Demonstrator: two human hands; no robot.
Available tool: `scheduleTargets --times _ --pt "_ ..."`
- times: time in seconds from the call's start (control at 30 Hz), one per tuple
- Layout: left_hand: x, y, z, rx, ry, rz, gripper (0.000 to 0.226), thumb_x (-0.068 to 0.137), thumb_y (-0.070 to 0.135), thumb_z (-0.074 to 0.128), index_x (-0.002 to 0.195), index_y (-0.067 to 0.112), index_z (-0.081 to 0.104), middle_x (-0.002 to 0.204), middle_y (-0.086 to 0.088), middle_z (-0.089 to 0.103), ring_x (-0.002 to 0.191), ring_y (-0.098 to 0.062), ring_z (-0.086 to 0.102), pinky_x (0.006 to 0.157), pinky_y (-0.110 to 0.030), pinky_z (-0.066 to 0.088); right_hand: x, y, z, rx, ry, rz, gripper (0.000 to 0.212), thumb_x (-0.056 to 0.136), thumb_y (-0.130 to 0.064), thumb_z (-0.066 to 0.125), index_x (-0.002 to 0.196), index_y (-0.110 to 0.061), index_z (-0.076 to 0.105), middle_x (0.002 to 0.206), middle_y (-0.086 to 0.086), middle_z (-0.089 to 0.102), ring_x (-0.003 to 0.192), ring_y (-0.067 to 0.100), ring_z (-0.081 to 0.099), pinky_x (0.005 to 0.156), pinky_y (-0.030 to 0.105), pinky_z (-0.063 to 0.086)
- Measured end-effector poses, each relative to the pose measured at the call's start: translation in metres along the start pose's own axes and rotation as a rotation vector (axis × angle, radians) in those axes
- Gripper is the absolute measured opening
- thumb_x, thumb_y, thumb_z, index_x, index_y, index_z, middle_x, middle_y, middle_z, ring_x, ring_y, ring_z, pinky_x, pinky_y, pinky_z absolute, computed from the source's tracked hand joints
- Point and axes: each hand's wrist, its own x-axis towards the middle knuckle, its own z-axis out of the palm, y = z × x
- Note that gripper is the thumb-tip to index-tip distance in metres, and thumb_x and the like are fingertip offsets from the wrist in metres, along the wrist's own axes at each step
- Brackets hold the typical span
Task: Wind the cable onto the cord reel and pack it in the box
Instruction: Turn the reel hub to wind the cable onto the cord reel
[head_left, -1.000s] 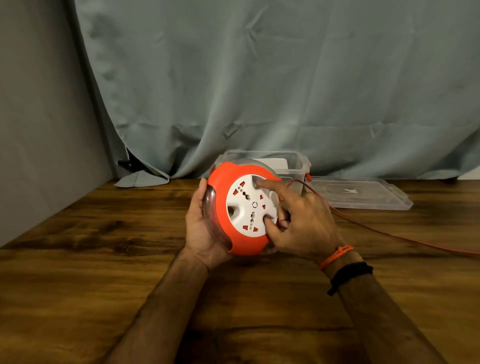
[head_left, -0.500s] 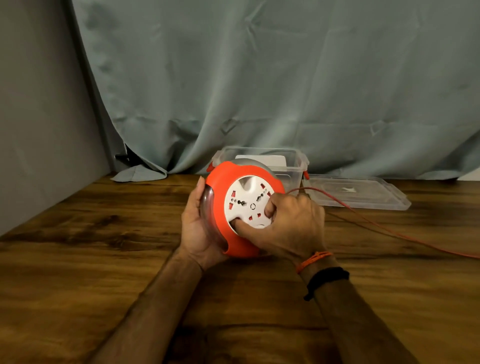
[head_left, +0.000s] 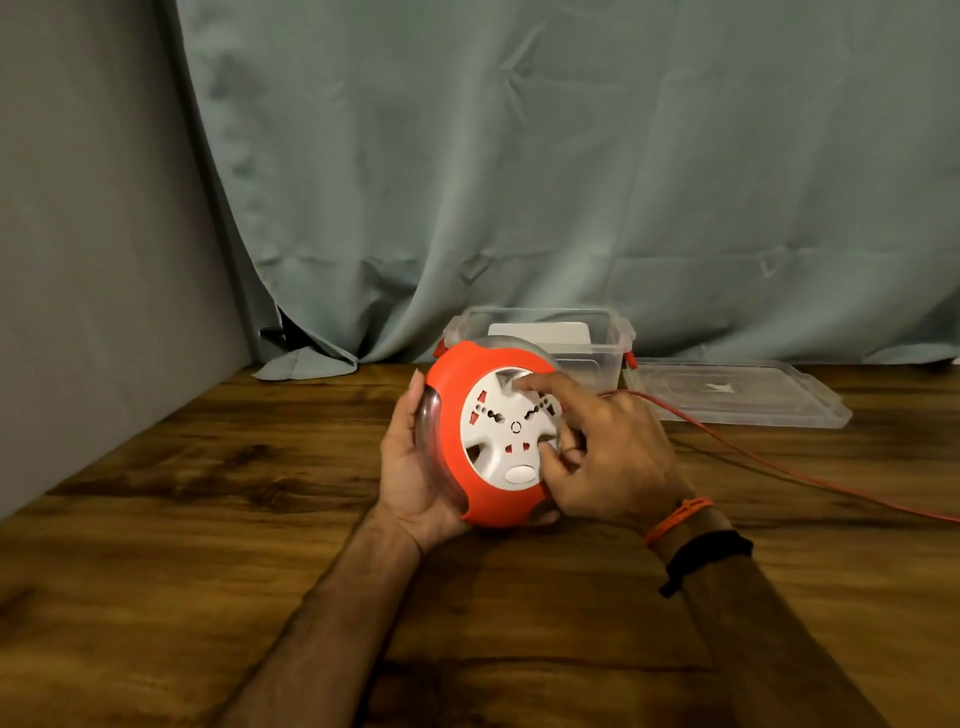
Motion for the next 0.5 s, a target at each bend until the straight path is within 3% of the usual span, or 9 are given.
scheduleTargets --times 0.13,0.3,0.5 --pt "0.0013 0.0031 -0.0005 0.002 -0.001 -0.038 0.086 0.078 0.075 0.050 0.144 0.021 0.047 0.154 -0.021 0.037 0.139 -0.050 0.028 0.101 -0.082 0.010 0.0013 0.0002 0.0010 -0.070 -0.016 -0.001 0.064 0.077 -0.031 0.056 0.139 -0.043 0.042 0.067 -0.003 0.054 0.073 0.025 0.060 0.078 0.037 0.052" --pt "0.0025 0.0033 -0.0044 0.003 -0.013 -0.068 0.089 0.077 0.077 0.051 0.147 0.024 0.041 0.156 -0.019 0.033 0.141 -0.051 0.022 0.102 -0.083 0.003 0.0008 0.0035 0.0019 -0.121 -0.003 -0.015 0.063 0.079 -0.037 0.059 0.139 -0.045 0.040 0.070 -0.007 0.049 0.077 0.022 0.061 0.079 0.038 0.053" --pt "0.0052 0.0039 -0.0042 0.006 0.000 -0.072 0.088 0.075 0.076 0.056 0.145 0.024 0.044 0.153 -0.022 0.038 0.138 -0.051 0.029 0.102 -0.082 0.010 -0.0015 0.0093 0.0052 -0.212 0.168 -0.013 0.066 0.062 -0.049 0.072 0.125 -0.044 0.056 0.069 -0.002 0.068 0.073 0.027 0.066 0.072 0.034 0.050"
